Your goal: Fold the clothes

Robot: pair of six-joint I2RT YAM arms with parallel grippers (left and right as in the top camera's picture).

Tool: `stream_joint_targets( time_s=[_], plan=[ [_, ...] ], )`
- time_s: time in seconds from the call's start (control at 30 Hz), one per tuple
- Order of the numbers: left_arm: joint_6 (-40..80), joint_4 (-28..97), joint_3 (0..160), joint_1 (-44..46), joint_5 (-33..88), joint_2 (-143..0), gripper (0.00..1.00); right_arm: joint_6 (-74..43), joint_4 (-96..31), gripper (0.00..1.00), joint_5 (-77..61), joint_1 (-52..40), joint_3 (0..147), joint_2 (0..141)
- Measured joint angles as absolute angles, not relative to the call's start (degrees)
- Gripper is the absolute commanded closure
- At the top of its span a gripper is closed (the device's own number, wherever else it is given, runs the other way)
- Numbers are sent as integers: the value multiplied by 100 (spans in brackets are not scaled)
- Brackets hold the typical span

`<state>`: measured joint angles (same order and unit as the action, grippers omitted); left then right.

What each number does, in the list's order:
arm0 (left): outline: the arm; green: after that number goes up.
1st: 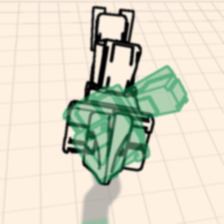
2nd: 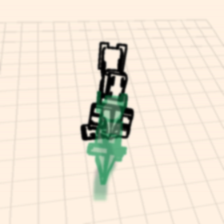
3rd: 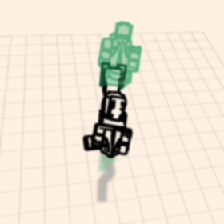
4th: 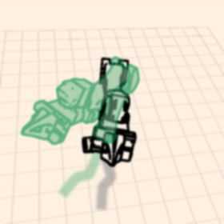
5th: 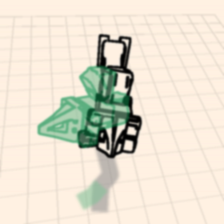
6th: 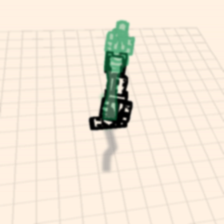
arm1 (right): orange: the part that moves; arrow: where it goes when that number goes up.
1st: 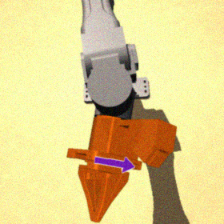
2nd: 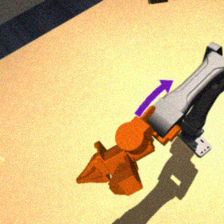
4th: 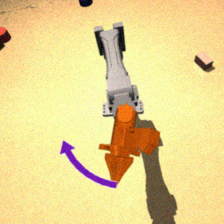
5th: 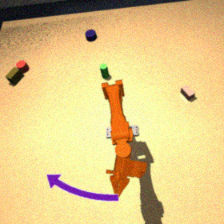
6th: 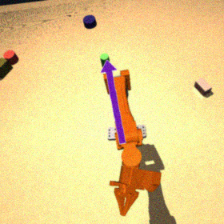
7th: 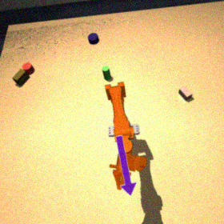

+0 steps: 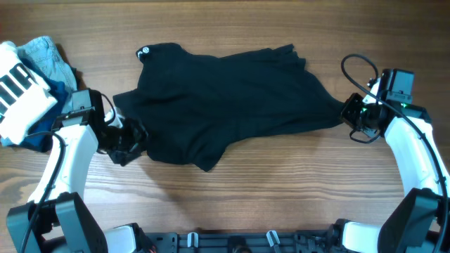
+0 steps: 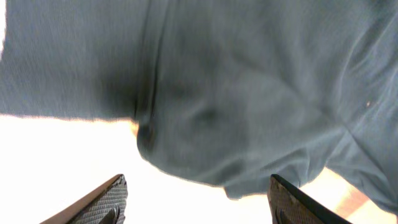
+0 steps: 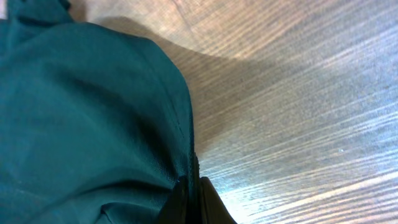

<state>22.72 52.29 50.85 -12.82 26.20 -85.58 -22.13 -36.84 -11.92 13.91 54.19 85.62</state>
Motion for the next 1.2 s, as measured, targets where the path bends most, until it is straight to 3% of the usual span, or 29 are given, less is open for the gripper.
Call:
stream_joint_targets(
  time_s=[0.13,0.3,0.67,1.07,1.13,1.2],
  plan=[
    [2255,5638,5085,-1011,2788,-8558,30,-2213,-3682,96,-1149,1391,5413,8562],
    [2493,5035,4945,113,2906,-8560,34,-2213,-3684,96,-1149,1391,5413,8562],
    [5262,4171,4589,2832,1846,-8560,34,-2213,-3686,96,-1149,1391,5413,8562],
    [6128,3780,4589,3070,1028,-8956,37,-2213,-3710,96,-1149,1391,5413,8560],
    [6160,3754,4589,3070,1007,-9161,45,-2213,-3710,96,-1149,1391,5413,8562],
    [6184,3653,4613,3070,1009,-9277,77,-2213,-3712,96,-1149,1391,5413,8562]
  ],
)
